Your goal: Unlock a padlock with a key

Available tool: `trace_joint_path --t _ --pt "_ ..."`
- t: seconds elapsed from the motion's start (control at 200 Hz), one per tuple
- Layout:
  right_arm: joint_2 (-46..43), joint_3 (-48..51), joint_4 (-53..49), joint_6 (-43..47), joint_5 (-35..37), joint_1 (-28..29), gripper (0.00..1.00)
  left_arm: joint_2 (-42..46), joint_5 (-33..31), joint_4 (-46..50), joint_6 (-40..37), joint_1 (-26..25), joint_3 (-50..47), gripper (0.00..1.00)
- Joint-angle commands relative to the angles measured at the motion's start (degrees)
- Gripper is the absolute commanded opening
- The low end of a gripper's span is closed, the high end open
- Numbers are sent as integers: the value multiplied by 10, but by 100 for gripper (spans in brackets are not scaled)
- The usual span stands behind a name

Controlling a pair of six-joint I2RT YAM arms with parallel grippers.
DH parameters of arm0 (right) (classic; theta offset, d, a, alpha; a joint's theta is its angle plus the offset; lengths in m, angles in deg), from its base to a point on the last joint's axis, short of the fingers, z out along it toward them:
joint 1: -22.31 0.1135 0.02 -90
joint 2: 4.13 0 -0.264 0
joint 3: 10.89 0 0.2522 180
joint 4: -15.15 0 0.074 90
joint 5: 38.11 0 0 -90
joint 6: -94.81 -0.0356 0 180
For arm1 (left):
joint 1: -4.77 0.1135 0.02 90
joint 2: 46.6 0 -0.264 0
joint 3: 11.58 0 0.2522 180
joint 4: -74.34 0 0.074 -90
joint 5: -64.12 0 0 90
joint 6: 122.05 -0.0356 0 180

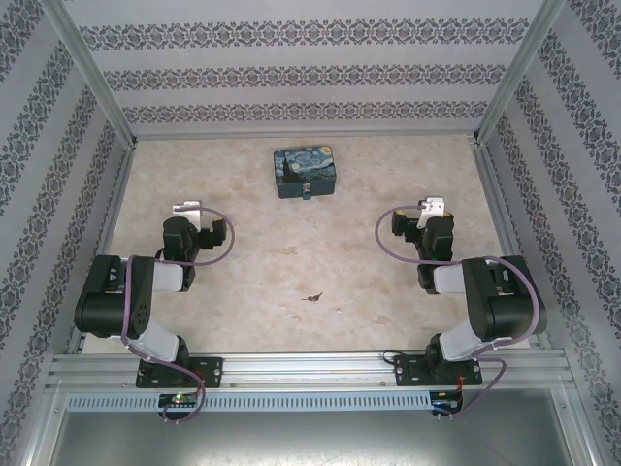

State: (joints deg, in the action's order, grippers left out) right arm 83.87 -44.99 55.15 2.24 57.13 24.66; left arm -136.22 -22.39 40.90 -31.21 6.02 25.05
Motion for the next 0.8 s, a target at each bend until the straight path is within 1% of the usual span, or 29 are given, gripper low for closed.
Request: trace_joint_path --t 0.0,0.44,0.794 --pt "-5 -10 5 7 -11 -8 98 0 7 -2 -3 1 9 100" --pt "-6 -10 5 7 -11 -8 98 -1 7 6 -3 1 15 100" --pt "-12 -7 10 -7 -35 -22 98 6 13 10 -7 0 15 100"
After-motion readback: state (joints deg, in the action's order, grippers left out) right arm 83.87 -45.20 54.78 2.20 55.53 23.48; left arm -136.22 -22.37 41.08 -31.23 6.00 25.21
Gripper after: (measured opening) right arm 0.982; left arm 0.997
